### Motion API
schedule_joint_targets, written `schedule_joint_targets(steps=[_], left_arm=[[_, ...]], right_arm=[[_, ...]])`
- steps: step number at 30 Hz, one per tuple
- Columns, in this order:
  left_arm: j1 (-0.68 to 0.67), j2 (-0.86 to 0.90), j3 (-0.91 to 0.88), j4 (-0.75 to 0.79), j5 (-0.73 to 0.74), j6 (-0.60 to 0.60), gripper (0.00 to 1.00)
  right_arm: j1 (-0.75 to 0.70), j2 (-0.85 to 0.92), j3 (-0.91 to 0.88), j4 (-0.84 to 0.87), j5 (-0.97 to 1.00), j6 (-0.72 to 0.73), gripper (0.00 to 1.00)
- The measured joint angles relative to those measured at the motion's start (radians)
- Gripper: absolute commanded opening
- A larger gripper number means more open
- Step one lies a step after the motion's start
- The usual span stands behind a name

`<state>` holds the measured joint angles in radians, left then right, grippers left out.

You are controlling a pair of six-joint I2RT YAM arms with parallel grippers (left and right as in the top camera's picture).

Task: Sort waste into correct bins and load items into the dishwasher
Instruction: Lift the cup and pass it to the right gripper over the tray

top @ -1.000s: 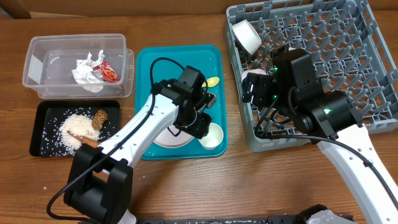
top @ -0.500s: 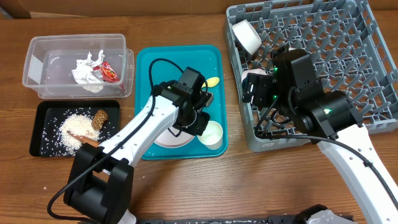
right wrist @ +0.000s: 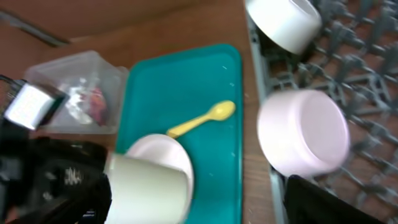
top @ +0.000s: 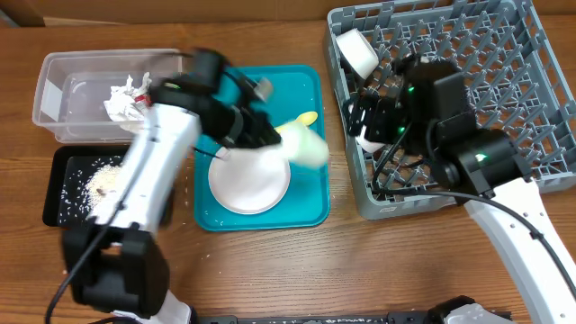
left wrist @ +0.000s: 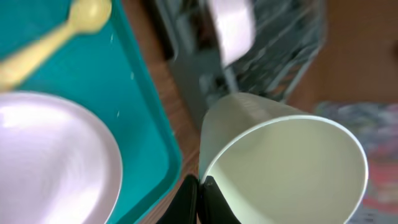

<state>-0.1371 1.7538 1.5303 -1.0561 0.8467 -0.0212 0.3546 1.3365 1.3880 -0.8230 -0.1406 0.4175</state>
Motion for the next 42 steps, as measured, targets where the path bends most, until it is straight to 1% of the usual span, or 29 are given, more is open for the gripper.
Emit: schedule_joint_targets(steps=[4,8,10,13,15,19,27,34,35,38,42], left_arm=[[0.127,-0.004,0.009,0.000,0.240,0.026,0.04],[0.194,-0.004,0.009,0.000,0.487,0.058,0.04],[0.198,-0.004,0.009,0.006,0.567,0.062,0.04],[0.196,-0.004,0.009,0.009,0.634,0.066,0.04],[0.196,-0.004,0.009,0.008,0.660,0.065,0.04],[0.196,-0.004,0.009,0.032,0.687,0.065,0.04],[0.191,-0.004,0.009,0.093,0.706,0.038,0.04],[0.176,-0.004,0.010,0.100,0.707,0.027,0.04],[0.176,-0.004,0.009,0.099,0.707,0.026,0.04],[0.176,-0.004,0.009,0.100,0.707,0.024,0.04],[0.176,-0.004,0.009,0.100,0.711,0.024,0.04]], right_arm=[[-0.068,0.000,-0.002,0.129,-0.167,-0.045,0.93],[-0.144,0.013,-0.034,0.356,-0.445,-0.091,0.94],[-0.159,0.041,-0.041,0.432,-0.567,-0.103,0.94],[-0.161,0.113,-0.048,0.536,-0.757,-0.114,0.94],[-0.155,0.164,-0.053,0.577,-0.860,-0.119,0.95],[-0.141,0.228,-0.061,0.588,-0.961,-0.126,0.97],[-0.081,0.241,-0.067,0.727,-1.077,-0.143,0.98],[-0.064,0.241,-0.067,0.762,-1.120,-0.145,0.98],[-0.064,0.241,-0.067,0.763,-1.124,-0.145,0.97],[-0.065,0.241,-0.067,0.763,-1.138,-0.145,0.88],[-0.055,0.241,-0.067,0.773,-1.140,-0.150,0.72]])
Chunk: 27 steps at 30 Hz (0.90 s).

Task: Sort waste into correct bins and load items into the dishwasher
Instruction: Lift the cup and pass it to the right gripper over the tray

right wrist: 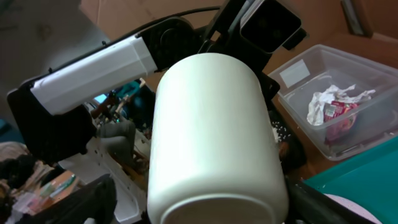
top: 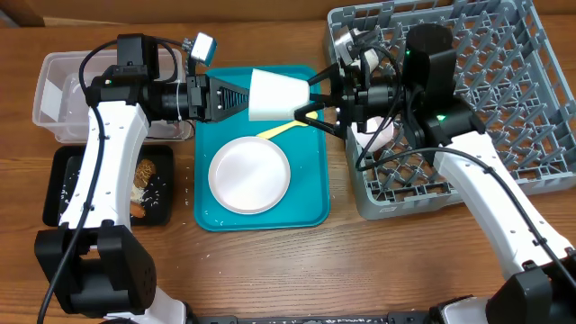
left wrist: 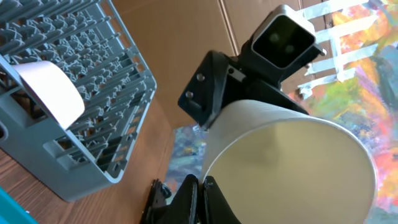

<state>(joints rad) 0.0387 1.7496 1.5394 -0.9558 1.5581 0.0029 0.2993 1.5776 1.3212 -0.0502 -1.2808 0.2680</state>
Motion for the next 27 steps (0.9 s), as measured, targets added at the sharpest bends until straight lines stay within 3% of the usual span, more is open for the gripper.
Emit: schedule_joint_targets(steps=[15,27], left_arm=[[-0.047,0.000,0.000,0.023,0.005,0.000,0.04],[-0.063,0.000,0.000,0.032,0.005,0.000,0.04]], right_arm=[[0.011,0.000,0.000,0.024,0.005,-0.003,0.76],[0.015,0.000,0.000,0.024,0.014,0.000,0.59]])
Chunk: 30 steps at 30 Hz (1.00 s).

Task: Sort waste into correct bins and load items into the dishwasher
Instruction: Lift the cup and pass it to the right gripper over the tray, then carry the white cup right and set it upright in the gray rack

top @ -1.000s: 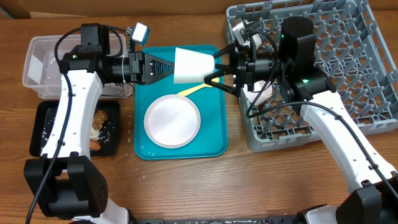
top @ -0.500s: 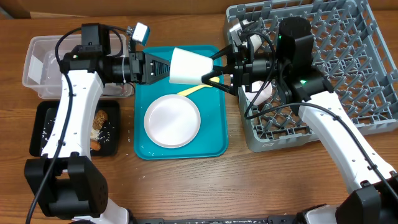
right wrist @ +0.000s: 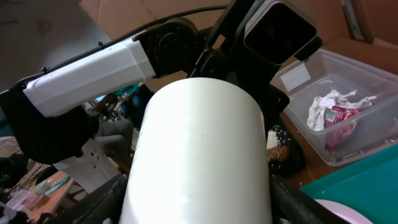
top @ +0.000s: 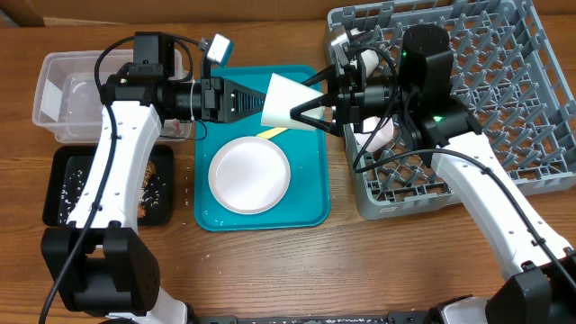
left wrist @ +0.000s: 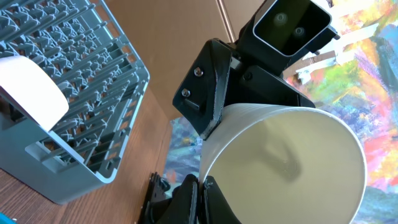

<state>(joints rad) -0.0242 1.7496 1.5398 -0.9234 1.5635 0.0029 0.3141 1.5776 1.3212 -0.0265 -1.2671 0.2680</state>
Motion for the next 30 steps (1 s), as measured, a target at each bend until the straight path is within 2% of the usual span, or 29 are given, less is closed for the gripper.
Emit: schedule_joint_targets(steps=[4,11,15,18,24,30], left_arm=[[0.000,0.000,0.000,0.000,0.000,-0.005,0.17],[0.001,0.000,0.000,0.020,-0.016,-0.004,0.19],[0.001,0.000,0.000,0.021,-0.082,-0.004,0.19],[0.000,0.000,0.000,0.016,-0.165,-0.013,0.19],[0.000,0.000,0.000,-0.011,-0.421,-0.030,0.19],[0.000,0.000,0.000,-0.027,-0.706,-0.037,0.16]], right_arm=[[0.000,0.000,0.000,0.000,-0.002,0.000,0.54],[-0.007,0.000,0.000,0.002,0.005,0.058,0.50],[-0.042,0.000,0.000,-0.020,0.053,0.121,0.51],[-0.066,0.000,0.005,-0.140,0.131,0.138,0.50],[-0.100,0.000,0.086,-0.552,0.416,0.085,0.50],[-0.102,0.003,0.348,-0.911,0.821,0.022,0.50]])
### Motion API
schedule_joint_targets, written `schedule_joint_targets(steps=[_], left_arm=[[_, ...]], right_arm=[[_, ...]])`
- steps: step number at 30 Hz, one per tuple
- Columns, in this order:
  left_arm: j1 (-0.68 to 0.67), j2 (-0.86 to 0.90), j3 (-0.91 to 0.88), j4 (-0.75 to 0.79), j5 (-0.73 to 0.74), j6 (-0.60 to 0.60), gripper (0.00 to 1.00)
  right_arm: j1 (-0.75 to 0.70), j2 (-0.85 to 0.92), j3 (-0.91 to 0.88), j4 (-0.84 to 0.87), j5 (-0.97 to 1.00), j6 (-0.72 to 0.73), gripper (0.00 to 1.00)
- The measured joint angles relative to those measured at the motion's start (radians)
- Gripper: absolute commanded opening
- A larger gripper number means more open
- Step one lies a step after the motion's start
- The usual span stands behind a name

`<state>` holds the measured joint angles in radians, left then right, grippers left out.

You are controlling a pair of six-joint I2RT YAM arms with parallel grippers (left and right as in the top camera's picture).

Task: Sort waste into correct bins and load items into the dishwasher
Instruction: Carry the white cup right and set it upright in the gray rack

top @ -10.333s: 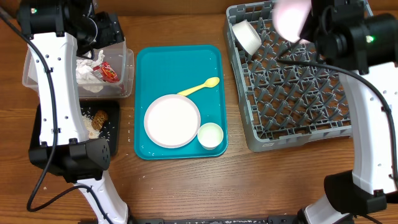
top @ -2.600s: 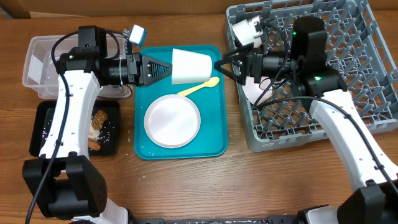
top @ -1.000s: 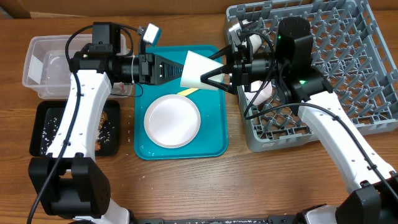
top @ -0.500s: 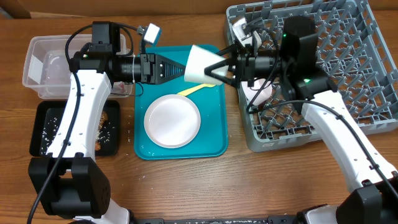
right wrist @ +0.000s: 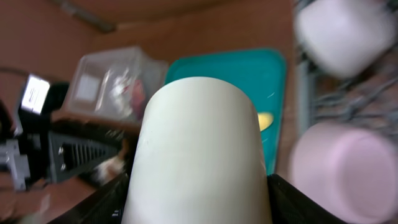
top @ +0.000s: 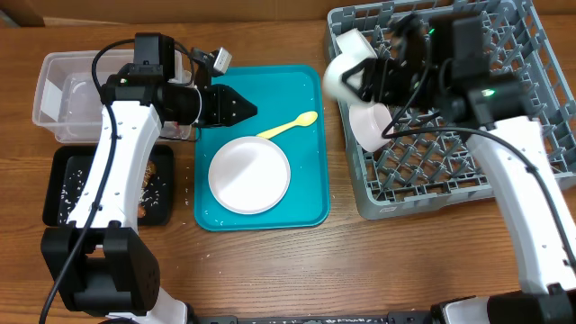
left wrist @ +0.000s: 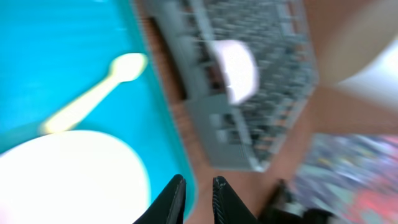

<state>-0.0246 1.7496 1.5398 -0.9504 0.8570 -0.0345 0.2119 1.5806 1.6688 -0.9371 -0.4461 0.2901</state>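
A cream-white cup [top: 340, 79] lies sideways in the air over the left edge of the grey dish rack [top: 468, 108], with my right gripper [top: 362, 81] shut on it. The cup [right wrist: 199, 143] fills the right wrist view, with my right gripper [right wrist: 199, 193] closed round its sides. My left gripper [top: 245, 110] hangs over the teal tray's [top: 310, 193] upper left, open and empty, as the left wrist view [left wrist: 196, 183] confirms. On the tray lie a white plate [top: 249, 175] and a yellow spoon [top: 288, 124].
Two bowls sit in the rack's left part: a white bowl [top: 358, 40] at the back and a pinkish bowl [top: 369, 126] below the cup. At far left stand a clear bin [top: 54, 117] with a crumpled wrapper and a black tray [top: 67, 202] of food scraps.
My left gripper has let go of the cup's rim and now sits further left over the tray. My right gripper now holds the cup alone, moved right to the rack's left edge.
First my left gripper held the cup by its rim low over the tray, with my right gripper at the rack. Then the cup was held up sideways between both arms, and my right fingers came around it. Now only my right gripper holds it, at the rack.
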Motion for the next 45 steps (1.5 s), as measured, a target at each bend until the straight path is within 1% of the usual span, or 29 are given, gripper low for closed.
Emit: schedule_joint_targets(steps=[3,6,9,12,16,17,19,20,27,34,42,44,45], left_arm=[[-0.002,0.000,0.000,0.001,-0.114,-0.012,0.16],[-0.006,0.000,0.000,0.001,-0.189,-0.018,0.15],[-0.016,0.000,0.000,0.000,-0.233,-0.019,0.15],[-0.029,0.000,0.000,0.000,-0.262,-0.019,0.15],[-0.042,0.000,-0.002,0.001,-0.279,-0.019,0.14],[-0.047,0.000,-0.005,0.002,-0.283,-0.019,0.14],[-0.055,0.000,-0.025,0.000,-0.295,-0.019,0.14],[-0.056,0.000,-0.031,0.000,-0.298,-0.019,0.14],[-0.061,0.000,-0.060,0.008,-0.312,-0.019,0.15],[-0.061,0.000,-0.062,0.009,-0.316,-0.019,0.15],[-0.061,0.000,-0.062,0.009,-0.316,-0.019,0.15],[-0.061,0.000,-0.062,0.009,-0.316,-0.019,0.15],[-0.061,0.000,-0.062,0.009,-0.316,-0.019,0.15]], right_arm=[[0.000,-0.001,0.132,-0.058,0.203,-0.003,0.50],[-0.003,-0.002,0.182,-0.053,0.340,-0.002,0.50],[-0.014,0.003,0.190,-0.041,0.428,-0.003,0.50],[-0.047,0.060,0.198,-0.028,0.488,-0.002,0.49],[-0.093,0.206,0.203,-0.032,0.507,0.000,0.48],[-0.105,0.252,0.203,-0.039,0.504,0.002,0.46],[-0.148,0.383,0.199,-0.055,0.475,0.009,0.46],[-0.160,0.404,0.196,-0.058,0.467,0.010,0.46],[-0.211,0.417,0.195,-0.112,0.445,0.016,0.46],[-0.210,0.417,0.195,-0.213,0.447,0.009,0.46],[-0.210,0.422,0.196,-0.241,0.451,-0.003,0.46],[-0.210,0.433,0.196,-0.241,0.451,-0.003,0.47],[-0.211,0.442,0.196,-0.243,0.451,-0.003,0.51]])
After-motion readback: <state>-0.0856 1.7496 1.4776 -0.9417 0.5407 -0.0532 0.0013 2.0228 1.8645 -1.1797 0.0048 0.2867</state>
